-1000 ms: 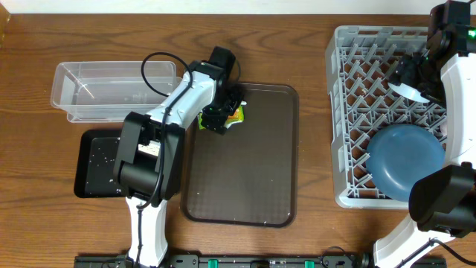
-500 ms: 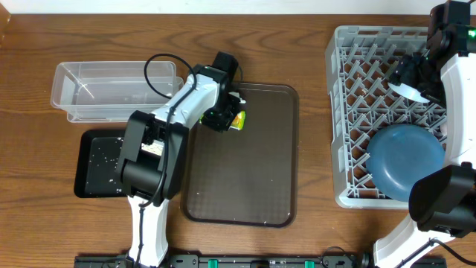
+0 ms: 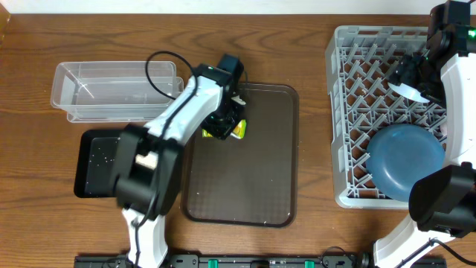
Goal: Sort waste into correct bins and load items into the dishwasher rack
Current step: 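Drop the yellow wrapper into the clear plastic bin with left gripper, then grasp the white tissue on the brown tray with the left gripper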
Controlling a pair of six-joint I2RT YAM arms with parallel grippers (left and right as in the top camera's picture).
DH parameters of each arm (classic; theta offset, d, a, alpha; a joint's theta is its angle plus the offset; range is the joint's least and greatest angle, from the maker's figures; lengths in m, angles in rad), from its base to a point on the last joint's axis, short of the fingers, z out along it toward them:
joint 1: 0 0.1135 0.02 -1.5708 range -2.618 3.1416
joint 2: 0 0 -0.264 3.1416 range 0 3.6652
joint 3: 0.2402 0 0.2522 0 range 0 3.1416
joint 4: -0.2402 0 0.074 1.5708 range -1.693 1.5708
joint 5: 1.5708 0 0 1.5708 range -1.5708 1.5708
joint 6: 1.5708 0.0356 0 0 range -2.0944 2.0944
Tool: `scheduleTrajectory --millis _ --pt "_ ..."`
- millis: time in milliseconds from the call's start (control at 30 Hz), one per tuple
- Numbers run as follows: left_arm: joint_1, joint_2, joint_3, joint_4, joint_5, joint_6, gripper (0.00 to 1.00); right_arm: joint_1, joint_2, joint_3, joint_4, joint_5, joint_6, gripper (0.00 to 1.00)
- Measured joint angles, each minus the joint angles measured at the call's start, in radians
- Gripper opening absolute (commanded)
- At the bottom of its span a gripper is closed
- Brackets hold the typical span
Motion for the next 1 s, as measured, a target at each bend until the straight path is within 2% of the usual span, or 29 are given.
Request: scheduleTrajectory --millis 133,267,467,600,667,700,833,867,1000 --pt "-0.001 -0.142 0.0 0.013 -0.011 0.011 0.06 0.0 0.0 0.0 0.0 0.0 0.0 0.99" --pt "0.0 -0.229 0.0 0.06 -0.111 0.013 0.06 0.0 0.0 0.0 0.0 0.0 0.0 0.99" --pt "0.047 -0.266 0.0 0.148 -0.309 0.02 0.06 0.0 0.0 -0.001 0.0 0.0 0.0 0.99" --pt "0.153 -0.266 0.0 0.232 -0.38 0.085 0.06 0.0 0.0 -0.001 0.0 0.0 0.0 0.99" --pt "0.212 -0.266 -0.001 0.274 -0.398 0.124 0.15 0.0 0.0 -0.001 -0.001 0.0 0.0 0.99" --pt "0.247 -0.266 -0.001 0.296 -0.406 0.147 0.16 0.0 0.0 -0.001 0.0 0.0 0.0 0.99" --pt "0.357 -0.266 -0.001 0.314 -0.426 0.21 0.52 0.0 0.0 -0.001 0.0 0.0 0.0 0.99" --pt "0.381 -0.266 -0.001 0.309 -0.427 0.224 0.55 0.0 0.0 -0.001 0.0 0.0 0.0 0.99" --pt "0.464 -0.266 -0.001 0.274 -0.426 0.238 0.55 0.0 0.0 -0.002 0.0 0.0 0.0 0.99"
